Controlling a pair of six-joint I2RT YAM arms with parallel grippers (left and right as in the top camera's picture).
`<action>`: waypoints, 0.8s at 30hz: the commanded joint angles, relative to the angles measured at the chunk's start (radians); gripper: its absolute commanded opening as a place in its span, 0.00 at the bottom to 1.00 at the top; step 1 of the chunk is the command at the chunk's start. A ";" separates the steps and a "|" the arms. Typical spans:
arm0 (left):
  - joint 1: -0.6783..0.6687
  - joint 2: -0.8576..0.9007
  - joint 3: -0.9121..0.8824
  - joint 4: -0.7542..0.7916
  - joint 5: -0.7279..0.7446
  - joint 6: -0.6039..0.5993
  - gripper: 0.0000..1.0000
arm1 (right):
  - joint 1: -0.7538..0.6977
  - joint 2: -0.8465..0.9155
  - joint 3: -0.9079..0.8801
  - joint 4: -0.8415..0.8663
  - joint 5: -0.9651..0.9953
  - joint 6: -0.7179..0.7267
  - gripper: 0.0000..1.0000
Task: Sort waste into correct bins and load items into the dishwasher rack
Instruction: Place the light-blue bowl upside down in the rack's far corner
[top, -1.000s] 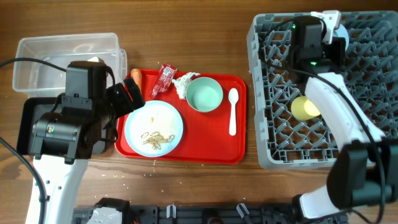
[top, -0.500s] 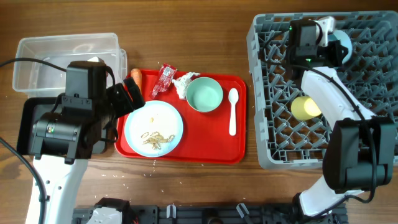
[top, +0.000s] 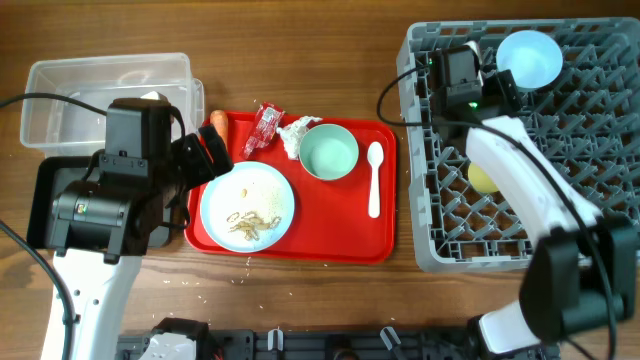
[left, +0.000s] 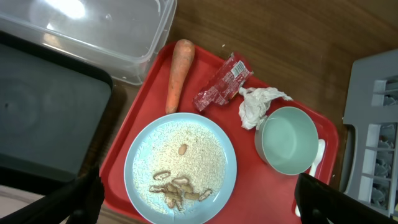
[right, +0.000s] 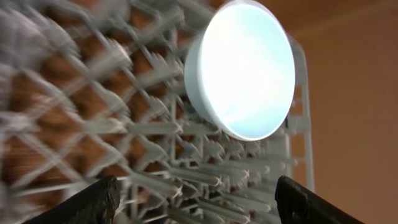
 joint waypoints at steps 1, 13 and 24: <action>0.005 0.000 0.013 0.002 -0.020 -0.006 1.00 | 0.019 -0.113 0.018 -0.038 -0.212 0.087 0.83; 0.005 0.000 0.013 0.002 -0.020 -0.006 1.00 | -0.422 -0.122 0.054 -0.032 -1.006 0.586 0.75; 0.005 0.000 0.013 0.002 -0.020 -0.006 1.00 | -0.576 0.015 0.054 0.155 -0.917 0.712 0.75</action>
